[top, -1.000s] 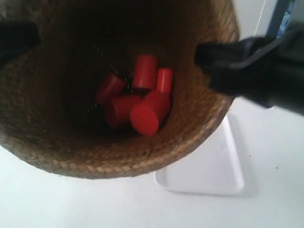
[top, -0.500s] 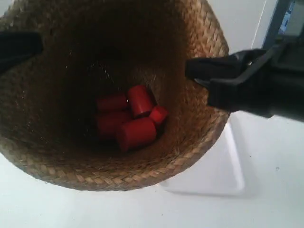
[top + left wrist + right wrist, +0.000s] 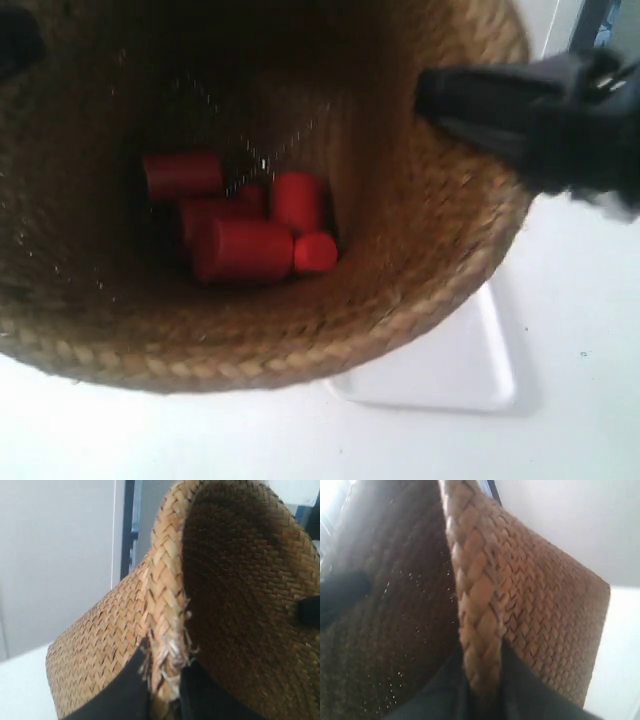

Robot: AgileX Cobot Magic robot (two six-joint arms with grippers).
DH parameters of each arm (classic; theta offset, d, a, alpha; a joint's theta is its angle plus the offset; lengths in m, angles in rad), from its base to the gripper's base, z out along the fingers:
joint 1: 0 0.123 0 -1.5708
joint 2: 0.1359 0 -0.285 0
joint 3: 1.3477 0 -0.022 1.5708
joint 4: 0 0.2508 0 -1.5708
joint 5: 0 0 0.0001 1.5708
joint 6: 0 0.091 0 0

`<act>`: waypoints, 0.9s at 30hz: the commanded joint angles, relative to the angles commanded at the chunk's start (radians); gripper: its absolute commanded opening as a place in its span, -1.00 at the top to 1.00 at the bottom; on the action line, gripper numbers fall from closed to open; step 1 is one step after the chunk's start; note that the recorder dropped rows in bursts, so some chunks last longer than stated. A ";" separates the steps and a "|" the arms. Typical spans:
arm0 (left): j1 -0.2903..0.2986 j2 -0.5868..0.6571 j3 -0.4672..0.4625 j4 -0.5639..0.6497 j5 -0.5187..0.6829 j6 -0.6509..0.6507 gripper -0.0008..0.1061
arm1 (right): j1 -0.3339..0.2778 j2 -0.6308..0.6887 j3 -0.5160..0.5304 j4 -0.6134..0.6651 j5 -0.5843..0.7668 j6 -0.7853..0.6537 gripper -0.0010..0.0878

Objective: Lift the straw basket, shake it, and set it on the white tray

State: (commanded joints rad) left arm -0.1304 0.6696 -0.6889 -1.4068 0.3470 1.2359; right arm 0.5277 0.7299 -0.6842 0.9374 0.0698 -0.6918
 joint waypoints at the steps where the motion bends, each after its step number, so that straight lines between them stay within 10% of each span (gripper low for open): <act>1: 0.000 0.035 0.028 0.000 -0.044 0.000 0.99 | 0.000 0.048 0.031 0.000 -0.070 -0.020 0.98; 8: 0.000 -0.028 -0.061 0.025 0.140 -0.035 0.99 | 0.000 -0.010 -0.089 0.007 0.144 -0.012 0.98; 14: 0.000 0.061 0.024 0.019 -0.008 -0.035 0.99 | 0.000 0.128 0.028 -0.003 -0.061 -0.025 0.98; 19: 0.000 -0.019 -0.059 0.032 0.112 -0.028 0.99 | 0.000 0.033 -0.101 0.009 0.195 0.004 0.98; 24: 0.000 0.068 0.042 0.028 -0.027 -0.008 0.99 | 0.000 0.135 0.042 -0.006 -0.070 -0.045 0.98; 27: 0.000 0.053 0.009 0.026 0.073 -0.006 0.99 | 0.000 0.114 -0.004 0.014 0.054 -0.008 0.98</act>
State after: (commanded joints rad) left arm -0.1304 0.7224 -0.6800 -1.3804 0.4195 1.2301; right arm 0.5277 0.8441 -0.6878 0.9516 0.1233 -0.6995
